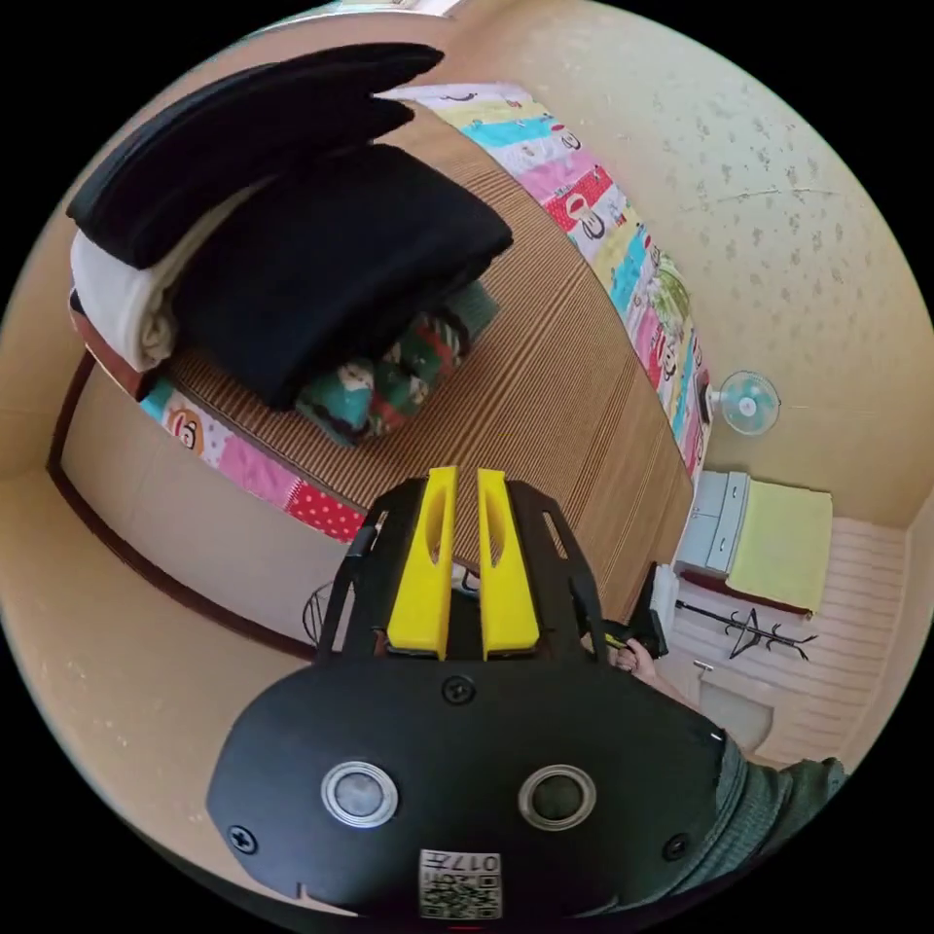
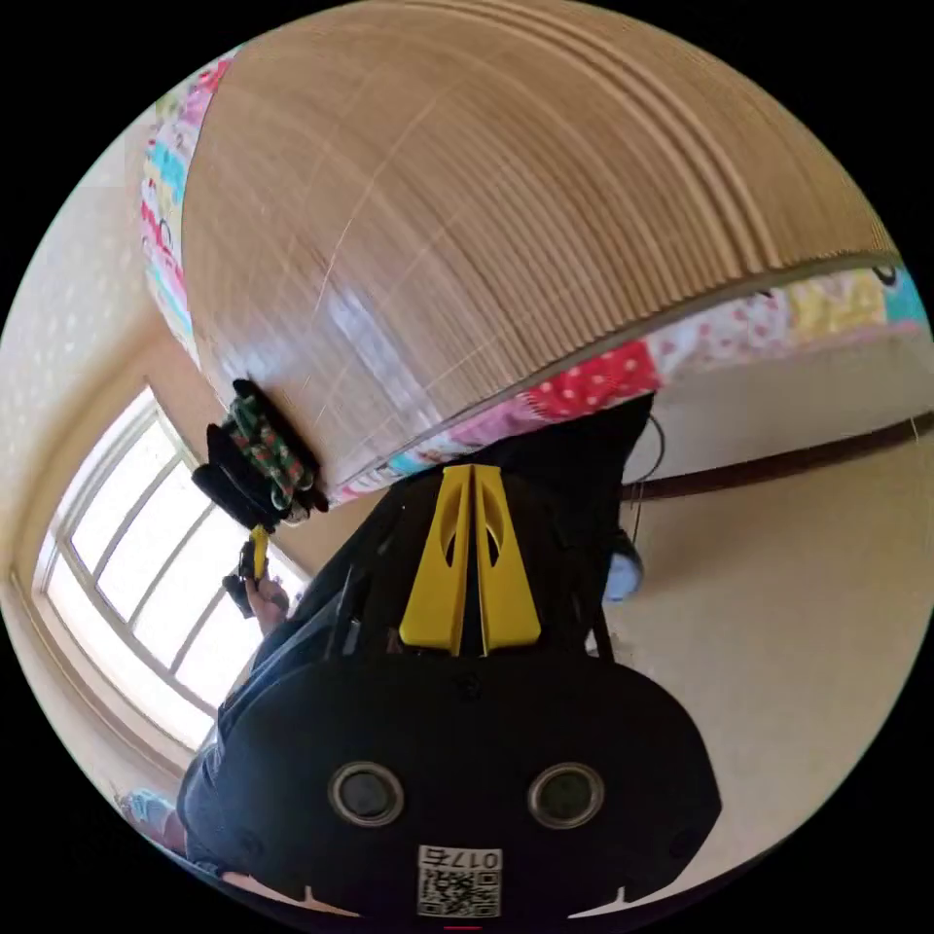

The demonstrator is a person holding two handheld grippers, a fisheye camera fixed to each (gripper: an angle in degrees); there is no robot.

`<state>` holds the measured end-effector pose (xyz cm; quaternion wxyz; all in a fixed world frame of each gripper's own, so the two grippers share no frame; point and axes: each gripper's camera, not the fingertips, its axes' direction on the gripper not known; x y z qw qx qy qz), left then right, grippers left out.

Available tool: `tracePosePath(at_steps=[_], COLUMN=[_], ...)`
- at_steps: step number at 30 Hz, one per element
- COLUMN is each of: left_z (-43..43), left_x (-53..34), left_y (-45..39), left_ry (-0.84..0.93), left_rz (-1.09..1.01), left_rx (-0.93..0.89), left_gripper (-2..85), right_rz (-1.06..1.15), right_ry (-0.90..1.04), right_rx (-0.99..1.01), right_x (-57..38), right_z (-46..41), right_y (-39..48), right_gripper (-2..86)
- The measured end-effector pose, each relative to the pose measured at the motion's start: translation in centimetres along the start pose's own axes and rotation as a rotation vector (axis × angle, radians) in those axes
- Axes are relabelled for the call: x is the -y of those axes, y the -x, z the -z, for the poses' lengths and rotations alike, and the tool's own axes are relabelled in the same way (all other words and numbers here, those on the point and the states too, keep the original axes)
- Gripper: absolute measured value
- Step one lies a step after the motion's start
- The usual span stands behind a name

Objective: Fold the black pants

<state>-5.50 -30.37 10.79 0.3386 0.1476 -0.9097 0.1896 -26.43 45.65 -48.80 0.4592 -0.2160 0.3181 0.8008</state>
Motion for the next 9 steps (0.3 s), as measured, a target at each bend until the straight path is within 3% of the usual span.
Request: tracePosePath(at_steps=[2,3,5,9], left_z=[-3.5,-5.1,-7.1,-10.2], left_x=[-0.6,-0.7,-0.6,-0.1], left_y=[-2.7,-4.7,-7.8,-14.9], left_ry=[0.081,0.109,0.150,0.192], left_rz=[-0.067,-0.109,-0.184,-0.351], left_rx=[0.018,0.035,0.038,0.114], left_gripper=[4.2,4.0,3.8,3.5], right_rz=[-0.271,-0.313,-0.380,-0.352], right_ry=[-0.359,-0.443,-0.711,-0.856], right_rx=[0.174,0.276,0.696,1.031], right_x=[-7.0,-8.8,-15.2,-20.7], right_z=[9.4,11.0,14.7,15.7], right_y=[-9.0,-10.8,-16.7,-21.5], right_gripper=[0.2,0.2,0.3,0.3])
